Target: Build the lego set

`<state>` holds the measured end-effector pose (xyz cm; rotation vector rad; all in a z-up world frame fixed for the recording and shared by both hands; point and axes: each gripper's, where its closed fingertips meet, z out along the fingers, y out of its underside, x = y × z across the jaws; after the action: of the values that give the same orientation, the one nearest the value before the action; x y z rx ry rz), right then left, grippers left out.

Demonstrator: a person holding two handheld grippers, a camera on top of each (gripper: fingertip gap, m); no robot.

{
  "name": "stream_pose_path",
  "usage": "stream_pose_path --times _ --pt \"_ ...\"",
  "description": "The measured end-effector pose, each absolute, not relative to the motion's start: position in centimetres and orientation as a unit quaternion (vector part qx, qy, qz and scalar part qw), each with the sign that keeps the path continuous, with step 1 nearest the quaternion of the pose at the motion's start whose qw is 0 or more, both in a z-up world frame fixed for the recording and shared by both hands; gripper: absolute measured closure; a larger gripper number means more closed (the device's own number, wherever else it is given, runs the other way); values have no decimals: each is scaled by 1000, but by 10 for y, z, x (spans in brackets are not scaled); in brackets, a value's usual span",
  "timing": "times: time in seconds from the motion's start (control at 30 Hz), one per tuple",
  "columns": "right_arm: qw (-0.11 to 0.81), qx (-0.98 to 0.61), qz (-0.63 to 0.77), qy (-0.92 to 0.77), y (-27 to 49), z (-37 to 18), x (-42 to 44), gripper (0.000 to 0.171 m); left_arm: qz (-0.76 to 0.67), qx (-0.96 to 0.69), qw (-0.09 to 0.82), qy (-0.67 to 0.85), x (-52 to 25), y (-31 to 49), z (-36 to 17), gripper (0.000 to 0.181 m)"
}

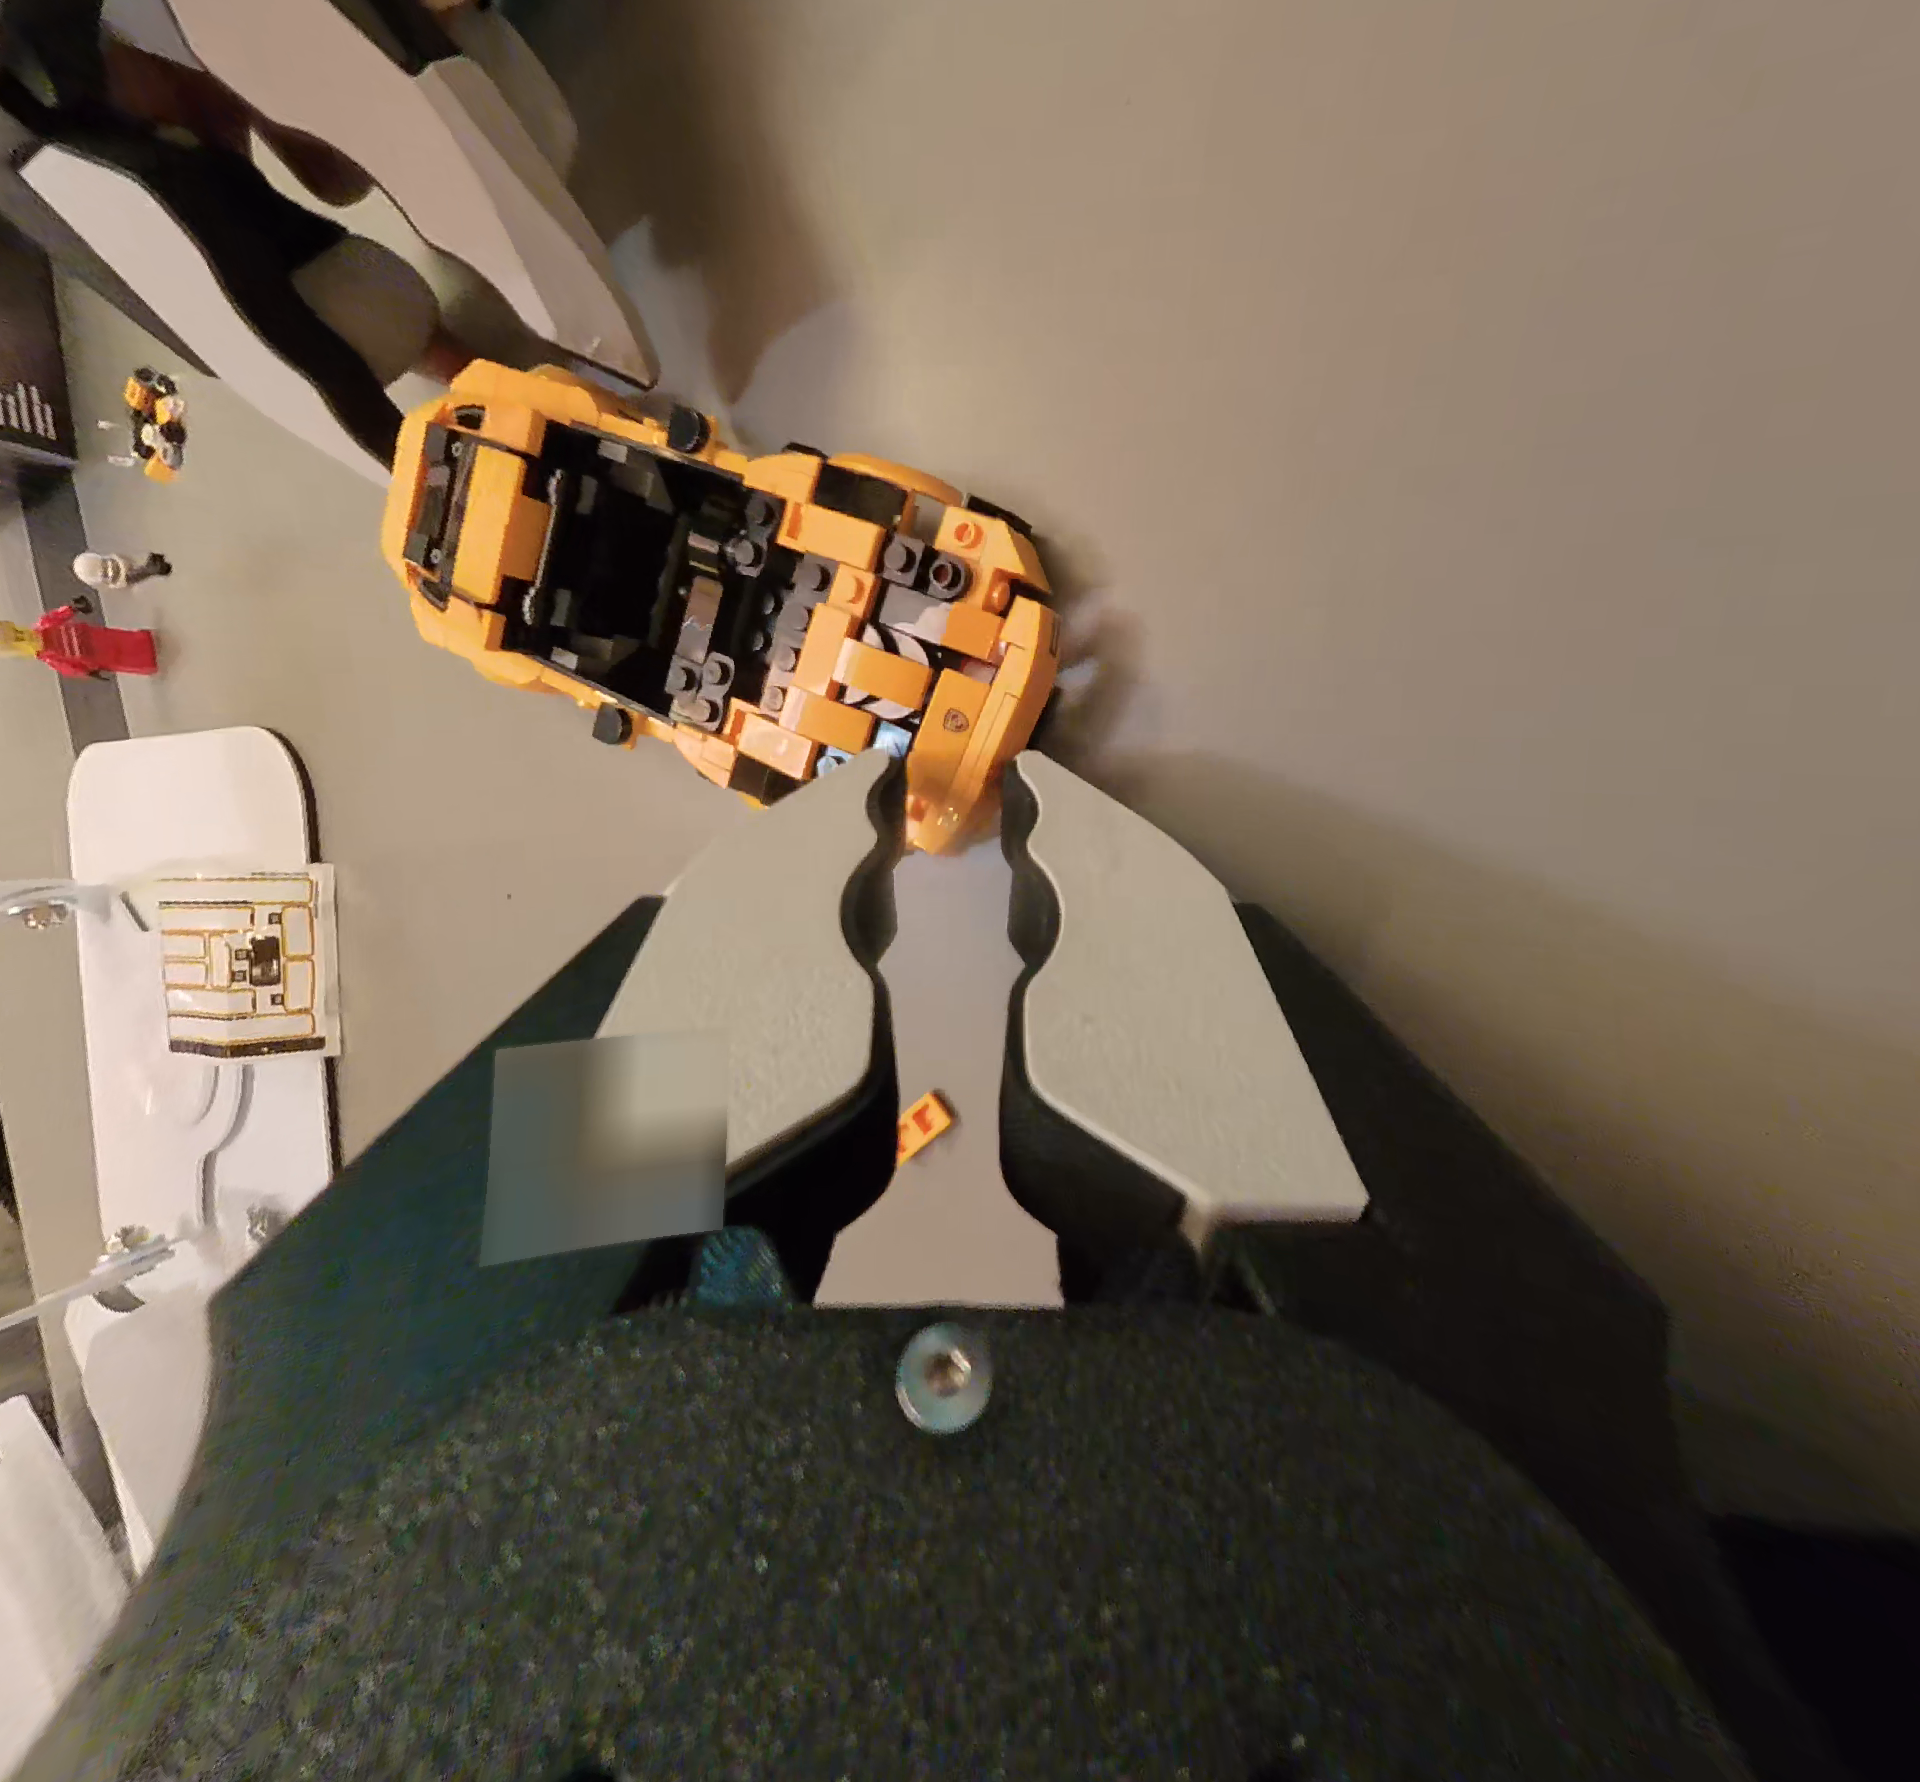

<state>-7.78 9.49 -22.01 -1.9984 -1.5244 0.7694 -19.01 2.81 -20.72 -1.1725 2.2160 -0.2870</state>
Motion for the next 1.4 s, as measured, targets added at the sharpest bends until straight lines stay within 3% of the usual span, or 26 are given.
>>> stream_pose_path --times 0.57,0.97,1.17,1.4 --pt "258 -738 279 -558 96 -221 -76 101 -145 -529 372 749 -196 36 -209 171" --pt "263 -740 279 -552 97 -220 -77 101 -227 -670 341 619 -205 49 -214 160" --pt "264 -740 277 -553 97 -221 -77 101 -240 -668 339 618 -203 46 -212 165" --pt "266 -740 278 -552 97 -221 -78 102 -145 -599 381 689 -202 44 -213 166"
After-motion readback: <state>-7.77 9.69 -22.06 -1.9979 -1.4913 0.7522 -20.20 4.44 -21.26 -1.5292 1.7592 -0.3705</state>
